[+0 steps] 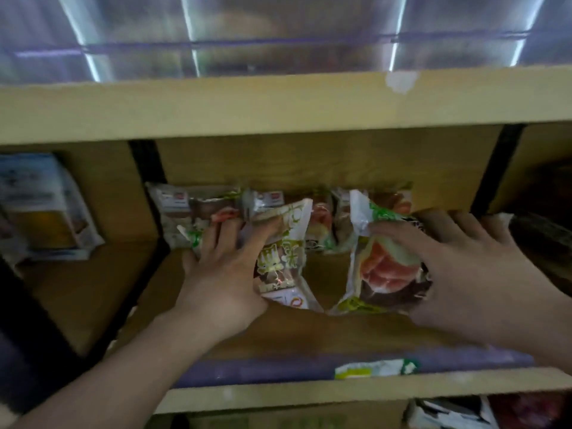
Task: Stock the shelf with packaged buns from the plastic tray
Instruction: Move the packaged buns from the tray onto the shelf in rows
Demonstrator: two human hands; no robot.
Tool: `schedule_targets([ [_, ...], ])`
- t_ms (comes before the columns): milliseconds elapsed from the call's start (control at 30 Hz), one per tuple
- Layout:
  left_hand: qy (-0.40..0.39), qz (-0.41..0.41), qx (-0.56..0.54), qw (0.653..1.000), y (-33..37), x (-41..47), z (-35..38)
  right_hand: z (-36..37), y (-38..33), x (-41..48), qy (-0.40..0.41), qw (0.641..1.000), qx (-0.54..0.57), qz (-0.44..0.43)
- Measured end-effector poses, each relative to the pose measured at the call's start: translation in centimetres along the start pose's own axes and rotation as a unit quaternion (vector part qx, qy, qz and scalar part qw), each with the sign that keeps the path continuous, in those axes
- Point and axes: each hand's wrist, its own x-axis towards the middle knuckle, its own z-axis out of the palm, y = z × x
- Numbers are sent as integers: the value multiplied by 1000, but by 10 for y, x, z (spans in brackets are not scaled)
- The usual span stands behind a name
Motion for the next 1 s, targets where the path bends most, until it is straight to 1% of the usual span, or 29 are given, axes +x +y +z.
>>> schedule_targets([
  [67, 17, -38, 32, 999, -24, 2, 2, 4, -17, 26, -51, 998, 10, -20],
  [133, 47, -59, 67, 995, -47, 5, 4, 13, -37, 49, -83, 994, 49, -49],
  [233, 73, -80, 107, 988, -79, 15, 10, 28, -68, 80, -47, 992, 68, -96],
  [300, 72, -85, 121, 986, -98, 23, 16, 34, -87, 100, -10, 991, 78, -105],
  [367, 55, -68, 119, 989, -110, 31, 25, 47, -103, 114, 26, 991, 75, -110],
  [400, 41, -55, 112, 991, -115, 35, 30, 55, -110, 119, 27, 991, 64, -113],
  [433, 21, -45, 101, 994, -119, 40, 34, 64, -116, 122, 12, 992, 57, -115],
  [533, -61, -45, 57, 995, -128, 52, 35, 90, -122, 130, -83, 989, 52, -106],
  [567, -80, -49, 37, 995, -130, 53, 32, 93, -121, 132, -98, 986, 78, -109],
  [600, -83, -52, 13, 995, -130, 53, 29, 93, -119, 133, -96, 982, 116, -113],
  [633, -68, -54, -7, 996, -128, 52, 27, 91, -117, 131, -74, 979, 150, -117],
  [667, -31, -60, -19, 997, -124, 50, 27, 89, -114, 127, -30, 978, 165, -120],
  [733, 76, -92, -13, 993, -112, 43, 36, 93, -111, 115, 62, 981, 142, -115],
  [767, 113, -110, -11, 987, -107, 41, 41, 96, -110, 110, 85, 983, 123, -107],
  [800, 120, -123, -20, 985, -104, 37, 46, 99, -109, 106, 80, 986, 107, -99],
  [833, 108, -123, -31, 986, -102, 35, 50, 102, -107, 105, 64, 989, 99, -91],
  [900, 75, -98, -36, 992, -106, 35, 53, 106, -101, 109, 31, 991, 105, -70],
  [1000, 74, -75, -30, 994, -109, 37, 51, 110, -96, 111, 14, 991, 121, -53],
])
